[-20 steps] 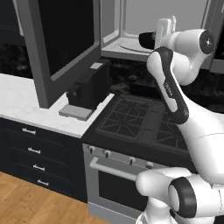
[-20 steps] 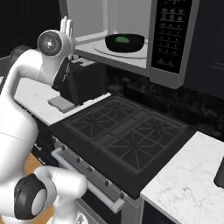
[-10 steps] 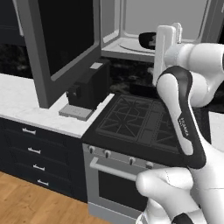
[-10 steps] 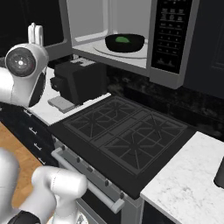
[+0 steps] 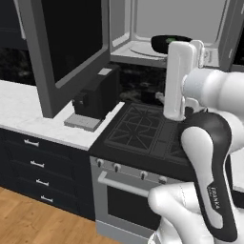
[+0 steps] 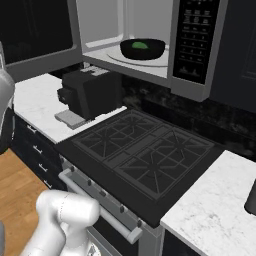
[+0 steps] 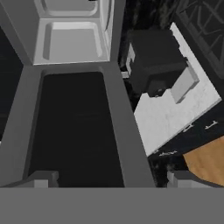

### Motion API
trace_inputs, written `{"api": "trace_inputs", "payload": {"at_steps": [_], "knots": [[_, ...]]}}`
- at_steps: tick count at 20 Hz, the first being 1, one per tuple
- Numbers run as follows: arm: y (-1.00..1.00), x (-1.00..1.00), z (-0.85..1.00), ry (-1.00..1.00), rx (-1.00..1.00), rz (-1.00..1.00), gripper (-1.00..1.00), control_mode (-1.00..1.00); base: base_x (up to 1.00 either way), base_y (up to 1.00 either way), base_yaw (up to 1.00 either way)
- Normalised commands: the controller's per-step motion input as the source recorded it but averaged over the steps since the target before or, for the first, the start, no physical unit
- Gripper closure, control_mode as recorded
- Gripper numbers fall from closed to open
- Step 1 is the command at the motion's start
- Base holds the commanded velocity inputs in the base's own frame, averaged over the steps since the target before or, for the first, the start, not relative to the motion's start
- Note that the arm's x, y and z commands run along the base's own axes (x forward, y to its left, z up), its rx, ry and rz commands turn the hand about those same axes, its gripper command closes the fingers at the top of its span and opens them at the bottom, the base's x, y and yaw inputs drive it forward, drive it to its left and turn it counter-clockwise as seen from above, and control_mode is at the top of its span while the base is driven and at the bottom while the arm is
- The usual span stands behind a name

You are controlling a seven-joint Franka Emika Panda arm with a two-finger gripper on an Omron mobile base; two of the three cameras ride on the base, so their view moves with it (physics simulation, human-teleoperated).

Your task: Pick the broccoli from the sink and place it in the bowl. Then pick the bowl and place it in the microwave. Then close the microwave door and press the start button.

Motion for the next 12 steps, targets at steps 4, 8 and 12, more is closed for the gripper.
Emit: {"api": "trace_inputs", "payload": {"at_steps": [4,8,12], "knots": [[0.62,-1.00,0.00,-0.01,0.00,0.05,-1.00,-1.00,0.00,0.00,0.00],[0.78,-1.00,-0.05,-0.01,0.00,0.00,-1.00,-1.00,0.00,0.00,0.00],[0.93,-1.00,-0.13,-0.11,0.07,-0.07,-1.00,-1.00,0.00,0.00,0.00]]}}
